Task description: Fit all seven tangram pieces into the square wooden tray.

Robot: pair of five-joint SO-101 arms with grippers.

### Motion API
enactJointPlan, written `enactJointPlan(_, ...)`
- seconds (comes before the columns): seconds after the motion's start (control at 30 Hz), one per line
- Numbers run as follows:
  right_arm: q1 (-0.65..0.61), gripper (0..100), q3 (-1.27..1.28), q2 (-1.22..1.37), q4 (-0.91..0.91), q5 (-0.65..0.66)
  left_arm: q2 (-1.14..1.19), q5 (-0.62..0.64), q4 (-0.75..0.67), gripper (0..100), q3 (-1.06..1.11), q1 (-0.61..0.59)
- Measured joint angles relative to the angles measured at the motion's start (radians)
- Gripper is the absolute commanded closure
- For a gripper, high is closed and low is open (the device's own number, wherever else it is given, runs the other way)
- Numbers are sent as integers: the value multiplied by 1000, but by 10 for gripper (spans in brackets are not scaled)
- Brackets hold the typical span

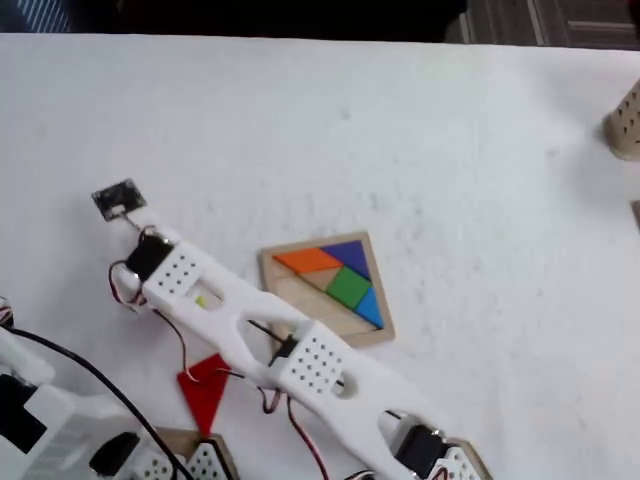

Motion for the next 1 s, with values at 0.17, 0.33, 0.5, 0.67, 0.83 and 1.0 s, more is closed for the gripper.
enactJointPlan(0.17,18,704,-3,0,63,95,0,-34,0,976,0,0)
enactJointPlan(0.33,37,721,-3,0,123,147,0,-38,0,976,0,0)
enactJointPlan(0.5,51,788,-3,0,146,186,0,-38,0,976,0,5)
enactJointPlan(0.67,57,795,-3,0,152,189,0,-38,0,976,0,17)
enactJointPlan(0.83,71,836,-5,0,161,189,0,-44,0,976,0,26)
enactJointPlan(1.0,91,837,-18,-3,189,250,0,-46,21,976,0,86)
